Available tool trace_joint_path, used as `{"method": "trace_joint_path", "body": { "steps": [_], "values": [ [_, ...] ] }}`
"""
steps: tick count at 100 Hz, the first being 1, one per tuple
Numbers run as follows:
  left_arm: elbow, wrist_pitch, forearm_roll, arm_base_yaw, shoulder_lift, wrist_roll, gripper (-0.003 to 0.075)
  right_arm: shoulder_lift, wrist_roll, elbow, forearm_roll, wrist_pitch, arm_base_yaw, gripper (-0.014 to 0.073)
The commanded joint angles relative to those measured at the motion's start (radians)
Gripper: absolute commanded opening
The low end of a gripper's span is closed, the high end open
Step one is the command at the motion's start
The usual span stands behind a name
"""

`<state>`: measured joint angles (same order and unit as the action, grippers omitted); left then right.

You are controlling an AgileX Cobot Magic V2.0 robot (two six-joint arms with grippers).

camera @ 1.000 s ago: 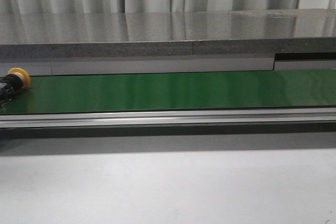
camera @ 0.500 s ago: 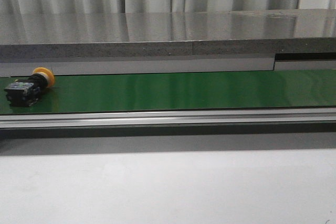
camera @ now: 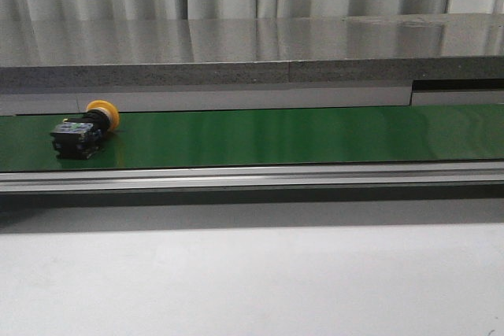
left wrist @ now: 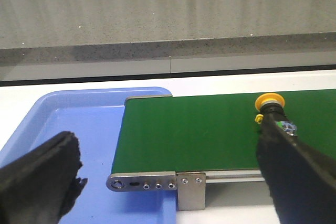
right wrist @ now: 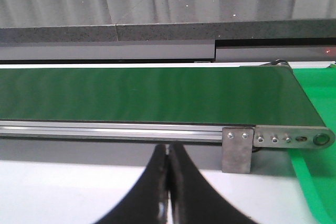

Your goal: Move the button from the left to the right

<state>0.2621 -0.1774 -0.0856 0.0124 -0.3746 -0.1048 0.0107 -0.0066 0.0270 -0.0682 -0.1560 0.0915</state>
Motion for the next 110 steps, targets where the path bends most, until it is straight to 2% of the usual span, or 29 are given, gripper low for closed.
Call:
{"method": "trace_joint_path", "body": {
  "steps": [1,22,31,43,73,94,110],
  "values": [
    [0.027,0.096,-0.013,-0.007,-0.005,0.004,0.0659,0.018,-0.002,-0.016,0.004,0.086,-0.002,-0.0067],
    [0.027,0.096,-0.013,-0.007,-0.005,0.004,0.0653,0.018,-0.002,-0.016,0.004,0.086,-0.002,-0.0067],
    [0.027,0.096,-0.013,-0.007,-0.005,0.004,0.0605,0.018,-0.002,-0.016,0.004,0.086,-0.002,-0.0067],
    [0.027,0.096,-0.013,-0.007,-0.005,0.004,0.0470,0.018,-0.002,-0.016,0.004,0.086,-0.002,-0.0067],
    [0.027,0.096,-0.013,-0.007,-0.005,0.004,-0.0020,0.018,-0.002,-0.016,0.004,0.086,-0.002,-0.0067],
    [0.027,0.096,-0.013,-0.007,-0.005,0.004,-0.0021,0.018,-0.002,-0.016,0.004,0.089,-0.002,-0.0067],
    [0.026,0.094,-0.013,-0.007,-0.005,0.004,-0.0021,0.018,-0.002,-0.017,0.003,0.156,-0.002,-0.0067]
  ]
}}
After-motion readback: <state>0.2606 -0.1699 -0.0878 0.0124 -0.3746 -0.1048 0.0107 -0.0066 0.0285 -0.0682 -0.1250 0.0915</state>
